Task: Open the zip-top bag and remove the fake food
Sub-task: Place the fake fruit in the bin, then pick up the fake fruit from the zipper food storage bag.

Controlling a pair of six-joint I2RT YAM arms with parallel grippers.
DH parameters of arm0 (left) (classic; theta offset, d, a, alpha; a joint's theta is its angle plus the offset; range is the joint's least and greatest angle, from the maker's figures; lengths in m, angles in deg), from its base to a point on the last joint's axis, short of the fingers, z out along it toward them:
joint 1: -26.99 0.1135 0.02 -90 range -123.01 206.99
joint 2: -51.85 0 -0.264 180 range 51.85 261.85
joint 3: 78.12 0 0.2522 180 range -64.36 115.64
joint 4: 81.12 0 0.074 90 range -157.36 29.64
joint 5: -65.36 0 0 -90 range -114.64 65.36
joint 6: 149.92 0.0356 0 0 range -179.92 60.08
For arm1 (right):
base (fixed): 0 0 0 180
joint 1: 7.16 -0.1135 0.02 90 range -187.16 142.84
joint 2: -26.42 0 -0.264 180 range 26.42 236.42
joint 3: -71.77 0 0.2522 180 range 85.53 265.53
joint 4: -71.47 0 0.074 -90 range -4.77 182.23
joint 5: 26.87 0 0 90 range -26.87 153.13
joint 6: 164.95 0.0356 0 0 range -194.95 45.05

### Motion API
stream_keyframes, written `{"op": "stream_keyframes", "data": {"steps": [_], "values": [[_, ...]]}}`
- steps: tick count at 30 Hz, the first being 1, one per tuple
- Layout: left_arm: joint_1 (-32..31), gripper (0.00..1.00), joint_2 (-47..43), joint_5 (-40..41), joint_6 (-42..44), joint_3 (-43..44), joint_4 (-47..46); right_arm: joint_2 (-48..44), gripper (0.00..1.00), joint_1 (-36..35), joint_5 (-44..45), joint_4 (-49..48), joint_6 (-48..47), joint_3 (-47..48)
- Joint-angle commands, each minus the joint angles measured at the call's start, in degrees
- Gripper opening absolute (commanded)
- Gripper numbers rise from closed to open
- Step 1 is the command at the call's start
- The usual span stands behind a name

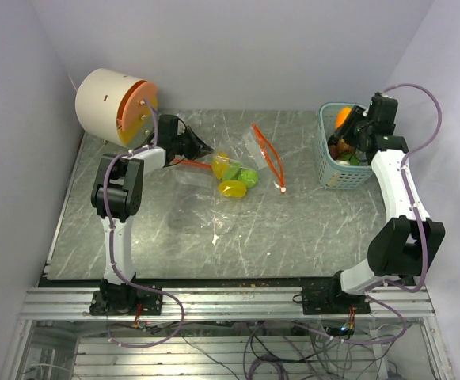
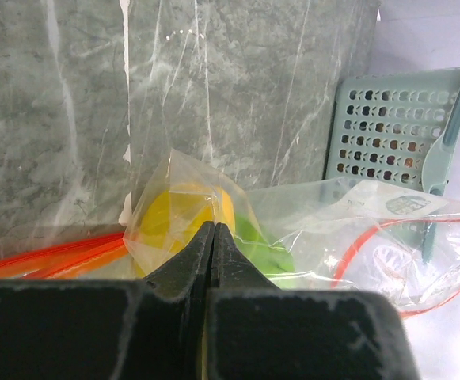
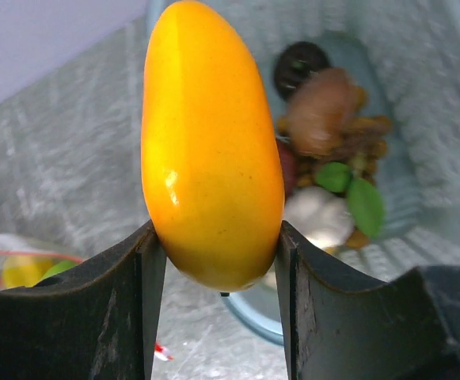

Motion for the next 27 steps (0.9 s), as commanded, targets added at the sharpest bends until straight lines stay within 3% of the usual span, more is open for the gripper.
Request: {"op": "stream_keyframes", "data": {"steps": [1,6,8,11,14,17,21,25,27], "values": [[-0.2,0.07,-1.4,-3.2,1.2,1.4,-0.5,-0.7,0.28,2.4,6.7,1.9,0.3,-2.4],[-0.2,0.07,-1.6,-3.6,4.0,2.3,0.5,0.3,0.67,2.4,7.5,3.5,-1.9,-2.1],[-0.3,0.09,-2.3,-3.6,4.6,2.7,0.1,-0.9,0.77,2.3,7.8,2.6,-2.7,-2.2],[-0.3,0.25,-2.8,-3.7,5.6,3.9,0.7,-1.3,0.83,0.3,10.9,3.0,-6.0,-0.4],[-0.3,0.54,-4.0,-3.3,5.9,4.3,0.9,-0.4,0.84,-4.2,16.5,4.5,-9.5,2.0],[-0.3,0.75,-5.6,-2.9,6.4,4.7,1.3,0.5,0.78,-10.1,16.3,2.8,-11.3,2.7],[-0.3,0.81,-8.5,-3.8,5.7,4.4,0.8,4.0,0.69,-13.1,6.9,-0.6,-7.6,2.0],[-0.3,0.77,-13.5,-2.0,9.1,2.8,4.9,7.8,0.26,-14.6,-0.1,-5.4,-4.7,0.0],[-0.3,0.75,-15.2,-1.2,11.3,1.5,8.0,10.1,0.15,-14.7,-2.8,-6.9,-4.0,-0.3]]}}
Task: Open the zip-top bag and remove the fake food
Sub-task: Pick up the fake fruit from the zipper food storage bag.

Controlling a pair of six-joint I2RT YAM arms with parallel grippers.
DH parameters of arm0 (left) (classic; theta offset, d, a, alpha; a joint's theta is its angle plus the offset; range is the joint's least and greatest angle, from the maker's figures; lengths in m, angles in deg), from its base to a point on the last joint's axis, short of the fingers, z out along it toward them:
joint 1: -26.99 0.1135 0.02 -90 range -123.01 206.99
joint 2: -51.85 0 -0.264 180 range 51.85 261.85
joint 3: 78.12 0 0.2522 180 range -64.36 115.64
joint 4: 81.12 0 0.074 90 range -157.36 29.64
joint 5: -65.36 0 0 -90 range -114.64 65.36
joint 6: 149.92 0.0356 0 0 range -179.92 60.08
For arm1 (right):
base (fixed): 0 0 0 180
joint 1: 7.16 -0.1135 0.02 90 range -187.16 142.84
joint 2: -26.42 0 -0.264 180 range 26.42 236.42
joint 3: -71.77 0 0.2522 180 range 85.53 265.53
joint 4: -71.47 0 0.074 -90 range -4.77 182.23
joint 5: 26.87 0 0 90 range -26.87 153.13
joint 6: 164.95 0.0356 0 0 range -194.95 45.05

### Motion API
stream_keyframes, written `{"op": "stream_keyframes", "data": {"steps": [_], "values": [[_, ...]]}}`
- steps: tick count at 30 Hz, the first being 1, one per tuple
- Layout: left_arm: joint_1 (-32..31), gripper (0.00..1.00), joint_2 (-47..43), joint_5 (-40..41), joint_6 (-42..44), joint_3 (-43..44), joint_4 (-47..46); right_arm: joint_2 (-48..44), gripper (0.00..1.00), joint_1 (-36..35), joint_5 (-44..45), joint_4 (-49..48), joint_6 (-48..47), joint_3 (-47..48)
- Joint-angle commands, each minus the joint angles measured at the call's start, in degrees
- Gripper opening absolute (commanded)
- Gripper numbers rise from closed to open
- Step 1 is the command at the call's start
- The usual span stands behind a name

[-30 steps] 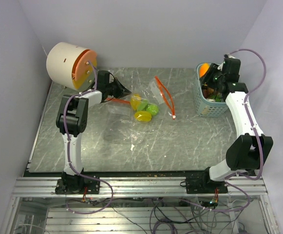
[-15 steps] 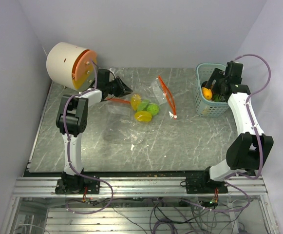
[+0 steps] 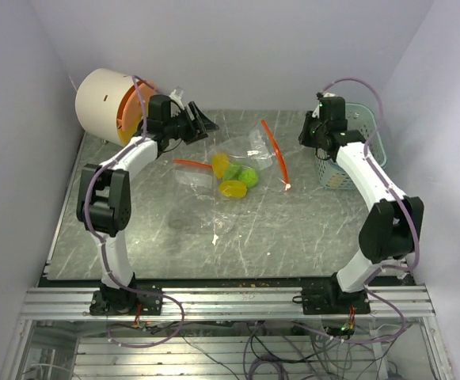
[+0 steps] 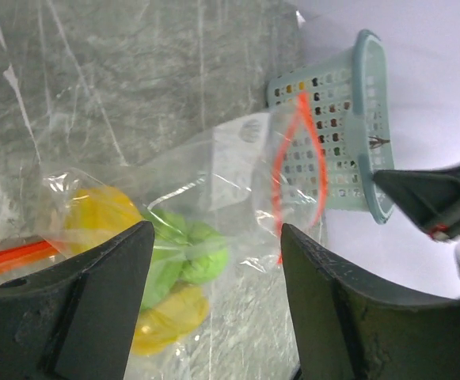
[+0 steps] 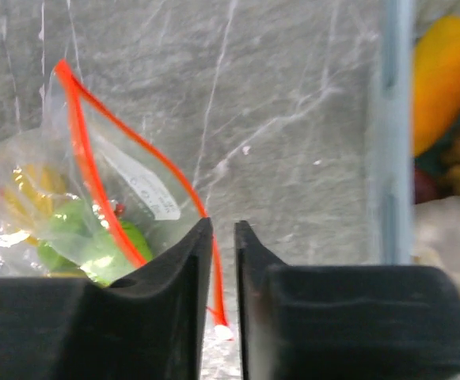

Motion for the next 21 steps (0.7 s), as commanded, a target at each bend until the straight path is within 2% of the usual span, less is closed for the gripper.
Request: {"op": "stream_keyframes", "data": {"steps": [1,5,9,15,18,21], "values": [[-0.3,0.75,-5.8,1.3,6.1,-1.8,5.9,5.1,0.12,-0.3,-8.1,-4.9,2.5,-1.1],[-0.9,0.74,-7.5,3.9,10.2,-6.0,9.8,9.4,0.1,-0.4,-15.1,-8.9,2.5,-1.2],[-2.0,0.73,-8.0,5.2,11.3,-10.2,9.7,13.8,0.1,-0.6,-21.5,-11.8,2.6,-0.7],[-6.1,0.73,-5.0,6.7,13.2,-11.2,11.9,17.8,0.14,-0.9,-31.9,-15.1,3.1,-1.4],[-7.2,0.72,-3.1,7.0,13.3,-10.9,12.6,17.5,0.15,-1.1,-35.2,-17.1,3.1,-3.4],[-7.6,0.69,-2.4,7.9,13.9,-10.9,14.2,16.0,0.16,-1.3,-34.4,-16.5,2.3,-5.0]]}}
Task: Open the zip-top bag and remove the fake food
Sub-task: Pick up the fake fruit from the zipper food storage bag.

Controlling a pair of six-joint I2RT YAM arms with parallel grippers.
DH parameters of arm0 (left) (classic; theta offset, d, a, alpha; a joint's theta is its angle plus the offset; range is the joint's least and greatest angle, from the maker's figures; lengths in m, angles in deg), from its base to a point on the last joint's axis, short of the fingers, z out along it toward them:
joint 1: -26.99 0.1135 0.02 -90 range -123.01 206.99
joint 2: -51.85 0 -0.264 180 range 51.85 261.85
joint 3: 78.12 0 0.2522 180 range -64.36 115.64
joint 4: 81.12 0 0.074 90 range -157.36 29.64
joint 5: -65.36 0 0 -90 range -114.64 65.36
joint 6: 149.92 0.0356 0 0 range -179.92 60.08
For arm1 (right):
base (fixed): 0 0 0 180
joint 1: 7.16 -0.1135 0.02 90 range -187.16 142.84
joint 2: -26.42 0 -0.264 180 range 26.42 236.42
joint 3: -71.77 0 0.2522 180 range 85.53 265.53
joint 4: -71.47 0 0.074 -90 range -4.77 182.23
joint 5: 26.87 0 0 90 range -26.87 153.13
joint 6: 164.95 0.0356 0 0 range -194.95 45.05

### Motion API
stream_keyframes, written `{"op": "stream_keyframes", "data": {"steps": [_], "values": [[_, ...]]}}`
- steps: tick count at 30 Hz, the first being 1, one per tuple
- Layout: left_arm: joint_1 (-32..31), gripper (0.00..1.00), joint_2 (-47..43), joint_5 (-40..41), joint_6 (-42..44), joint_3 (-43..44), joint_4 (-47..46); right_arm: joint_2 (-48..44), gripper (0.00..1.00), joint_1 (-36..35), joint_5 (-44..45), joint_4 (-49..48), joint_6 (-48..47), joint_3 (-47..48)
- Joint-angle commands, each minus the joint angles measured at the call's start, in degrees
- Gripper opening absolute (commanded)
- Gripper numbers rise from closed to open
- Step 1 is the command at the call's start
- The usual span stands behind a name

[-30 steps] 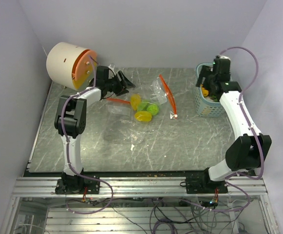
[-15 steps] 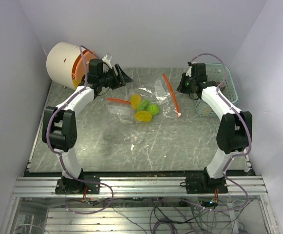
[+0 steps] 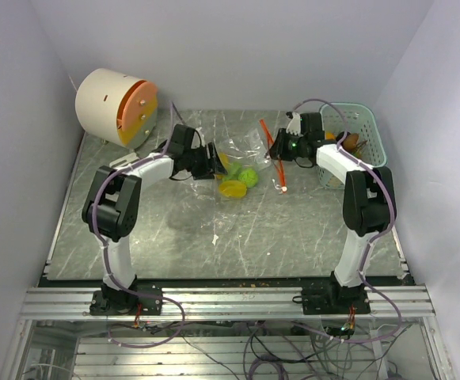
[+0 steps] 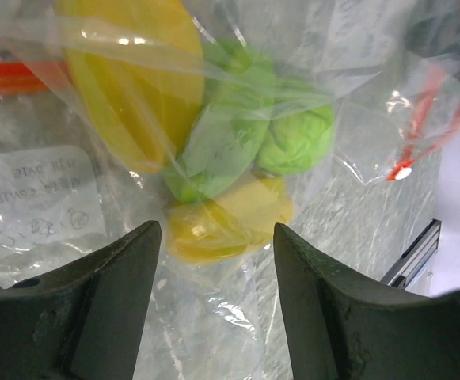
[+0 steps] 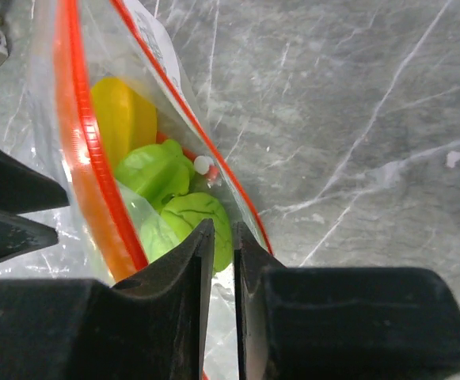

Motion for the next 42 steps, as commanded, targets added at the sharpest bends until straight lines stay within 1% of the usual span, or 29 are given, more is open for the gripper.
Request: {"op": "stream_keyframes", "data": {"steps": [1,5,9,14,17,19,20,22,23,29,34,37,42], "values": [[-0.5,0.68,1.2,2.3,2.1,0.2,2.5,-2.7,0.16,-0.5,-2.7,-2.4,-1.1,-2.8],[-0.7,0.64,2.3,2.4,2.0,-1.0,1.7,-4.9,0.16,-0.4,-1.8,-1.9,-2.7,-4.4],[-1.3,0.57,4.6,2.1,1.9,-0.2,1.1,-2.2,0.17,-0.6,-6.4,-0.5,-3.4,-3.5],[-3.0,0.48,7.7,0.6,1.8,2.1,0.8,0.0,0.23,-1.2,-8.3,-3.8,-1.3,-4.9],[-4.3,0.42,9.2,-0.1,1.8,3.3,0.8,1.3,0.28,-1.8,-9.2,-3.9,-1.0,-3.9],[-4.7,0.33,10.0,-0.7,1.8,3.7,0.5,1.9,0.33,-2.3,-9.3,-3.7,-1.0,-3.5],[-4.8,0.27,10.1,-1.1,1.7,3.8,0.3,2.3,0.37,-2.4,-9.5,-3.8,-0.9,-3.4],[-4.8,0.1,10.1,-1.4,1.7,3.7,0.0,3.2,0.44,-2.6,-9.8,-4.1,-0.6,-3.5],[-4.8,0.07,10.0,-1.3,1.8,3.8,0.2,3.7,0.49,-2.6,-9.8,-4.1,-0.6,-3.6],[-4.8,0.07,9.6,-1.6,1.9,4.2,0.0,6.8,0.72,-3.5,-9.6,-3.6,-1.1,-3.4],[-4.8,0.07,9.9,-1.9,1.9,4.5,-0.1,8.3,0.85,-4.7,-8.8,-2.0,-2.6,-2.8],[-4.8,0.07,9.9,-2.3,2.1,4.4,-0.1,9.0,0.87,-5.0,-8.5,-3.4,-2.0,-3.1],[-4.8,0.07,9.8,-2.8,2.4,3.7,-0.2,10.2,0.87,-5.4,-8.0,-7.3,0.2,-2.1]]}}
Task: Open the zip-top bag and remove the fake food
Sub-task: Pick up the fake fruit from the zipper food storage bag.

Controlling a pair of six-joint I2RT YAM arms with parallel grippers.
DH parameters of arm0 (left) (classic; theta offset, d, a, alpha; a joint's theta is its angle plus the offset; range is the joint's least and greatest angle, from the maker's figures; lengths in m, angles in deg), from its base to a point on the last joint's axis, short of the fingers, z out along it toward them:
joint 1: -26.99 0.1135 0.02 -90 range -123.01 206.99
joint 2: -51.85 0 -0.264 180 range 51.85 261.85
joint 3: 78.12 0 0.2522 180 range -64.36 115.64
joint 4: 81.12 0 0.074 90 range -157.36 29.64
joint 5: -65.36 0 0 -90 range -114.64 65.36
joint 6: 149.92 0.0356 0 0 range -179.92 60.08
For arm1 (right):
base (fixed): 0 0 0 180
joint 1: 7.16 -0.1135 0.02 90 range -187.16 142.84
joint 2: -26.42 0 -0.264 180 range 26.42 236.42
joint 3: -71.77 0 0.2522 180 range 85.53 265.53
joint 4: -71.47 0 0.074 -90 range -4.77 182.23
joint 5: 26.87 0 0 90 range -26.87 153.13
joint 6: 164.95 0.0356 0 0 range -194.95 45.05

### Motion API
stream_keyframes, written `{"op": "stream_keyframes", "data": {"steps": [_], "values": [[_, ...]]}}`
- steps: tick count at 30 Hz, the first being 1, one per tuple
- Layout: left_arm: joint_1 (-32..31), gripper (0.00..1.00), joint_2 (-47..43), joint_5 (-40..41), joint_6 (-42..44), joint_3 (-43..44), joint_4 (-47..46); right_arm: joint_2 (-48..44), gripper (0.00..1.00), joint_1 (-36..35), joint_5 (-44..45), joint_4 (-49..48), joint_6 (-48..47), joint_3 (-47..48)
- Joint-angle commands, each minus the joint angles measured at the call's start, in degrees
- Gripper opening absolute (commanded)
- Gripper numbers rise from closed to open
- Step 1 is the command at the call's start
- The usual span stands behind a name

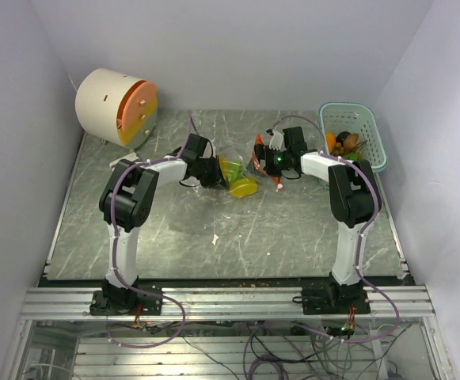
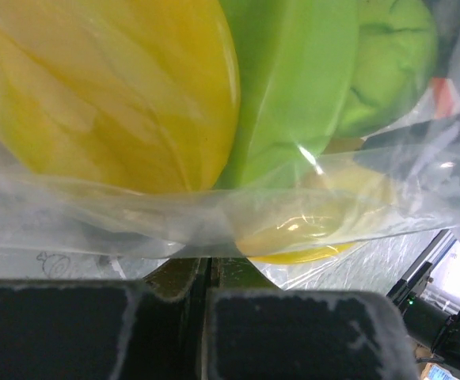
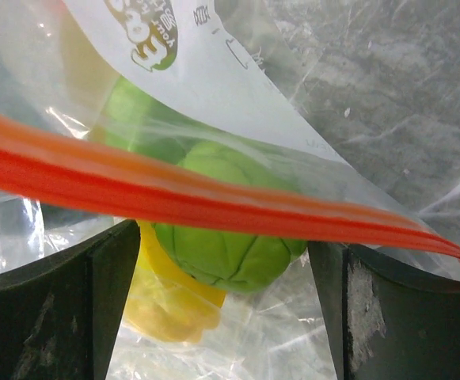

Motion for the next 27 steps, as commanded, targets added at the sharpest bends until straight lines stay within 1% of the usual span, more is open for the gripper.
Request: {"op": "stream_keyframes", "data": {"steps": [1,3,7,10,17,23,27], "values": [[-0.2,0.07,0.3,-2.3,1.1,0.9,-1.2,3.0,0.86,-1.0,1.1,-3.8,2.2,1.6],[-0.2,0.07,0.3,-2.7,1.0,0.9,-1.2,3.9,0.82,-1.1,1.8,-4.2,3.2,2.8],[-0.2,0.07,-0.3,-2.5,1.4,1.3,-0.4,3.7,0.65,-1.0,4.3,-2.3,3.0,4.2],[0.0,0.07,-0.7,-2.5,0.9,1.1,-0.4,1.0,0.59,-1.0,7.5,-0.8,1.9,3.0],[3.1,0.07,-0.5,-2.3,-2.4,0.4,-2.4,-9.0,0.54,1.5,13.7,3.7,0.7,0.6],[4.8,0.07,0.1,-1.2,-3.6,2.1,-2.6,-18.0,0.52,7.6,14.7,7.9,0.4,0.4],[5.0,0.07,0.0,-0.8,-3.3,2.8,-2.3,-22.7,0.52,11.9,14.6,8.0,1.8,2.4]]}}
